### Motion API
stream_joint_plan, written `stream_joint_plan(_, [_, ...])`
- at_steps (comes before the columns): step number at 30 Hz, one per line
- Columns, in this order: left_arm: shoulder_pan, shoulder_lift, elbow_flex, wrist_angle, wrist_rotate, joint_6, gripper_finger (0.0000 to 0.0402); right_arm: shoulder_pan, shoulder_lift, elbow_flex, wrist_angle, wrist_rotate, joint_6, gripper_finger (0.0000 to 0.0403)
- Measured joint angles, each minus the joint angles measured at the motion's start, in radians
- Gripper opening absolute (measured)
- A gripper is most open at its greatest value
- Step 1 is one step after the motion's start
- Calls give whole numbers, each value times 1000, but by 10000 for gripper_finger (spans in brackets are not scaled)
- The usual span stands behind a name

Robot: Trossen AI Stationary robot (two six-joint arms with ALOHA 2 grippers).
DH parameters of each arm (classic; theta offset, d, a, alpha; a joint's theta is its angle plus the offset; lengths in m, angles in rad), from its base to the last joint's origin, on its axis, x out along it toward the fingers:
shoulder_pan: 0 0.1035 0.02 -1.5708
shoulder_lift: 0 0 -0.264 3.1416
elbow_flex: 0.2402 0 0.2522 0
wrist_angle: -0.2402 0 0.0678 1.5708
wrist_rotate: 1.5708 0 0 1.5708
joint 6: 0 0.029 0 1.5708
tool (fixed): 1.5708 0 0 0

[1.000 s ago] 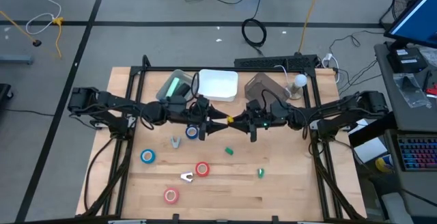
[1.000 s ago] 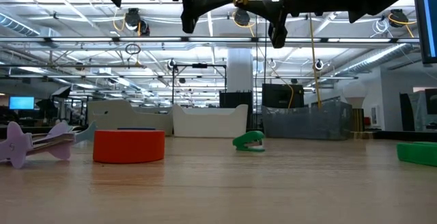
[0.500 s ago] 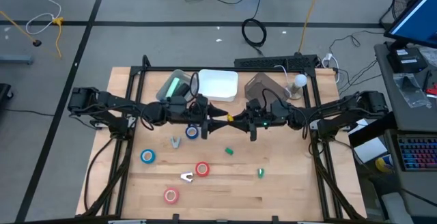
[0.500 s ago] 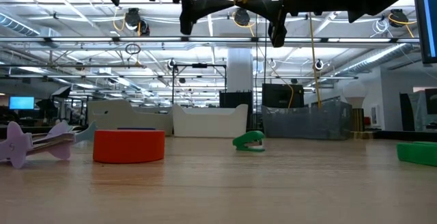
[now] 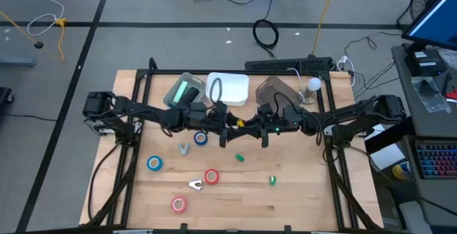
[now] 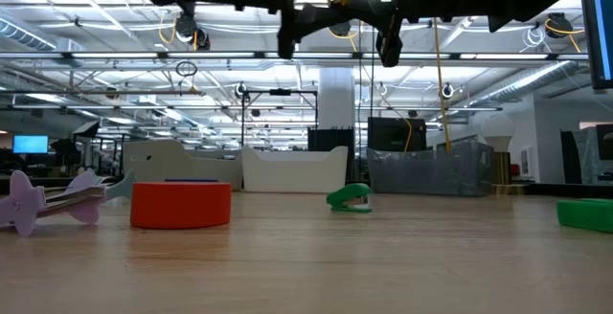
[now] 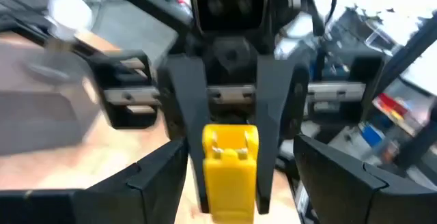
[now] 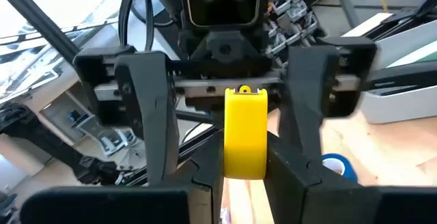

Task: Pick and place Stapler, Stapler remover, tape
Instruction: Put the yellow stapler into the gray bin

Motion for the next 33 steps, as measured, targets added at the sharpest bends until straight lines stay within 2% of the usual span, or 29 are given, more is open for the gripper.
stream_joint_plan(6, [35,23,47,-46,86,-1,269,1,-1,0,-14,2,3,70])
stream_joint_plan(13, [105,-70,47,-161,223,-33,269,1,0,-1,-45,-3,0,70])
stream_joint_plan(19, [104,-104,48,-190,165,16,269,1,0,-1,-46,-3,0,70])
stream_joint_plan(25, [73,-95,48,-263,151,17,269,1,0,-1,-11,-1,0,70])
stream_joint_plan(33, [71,-95,47,-263,149,27,269,1,0,-1,9,2,0,70])
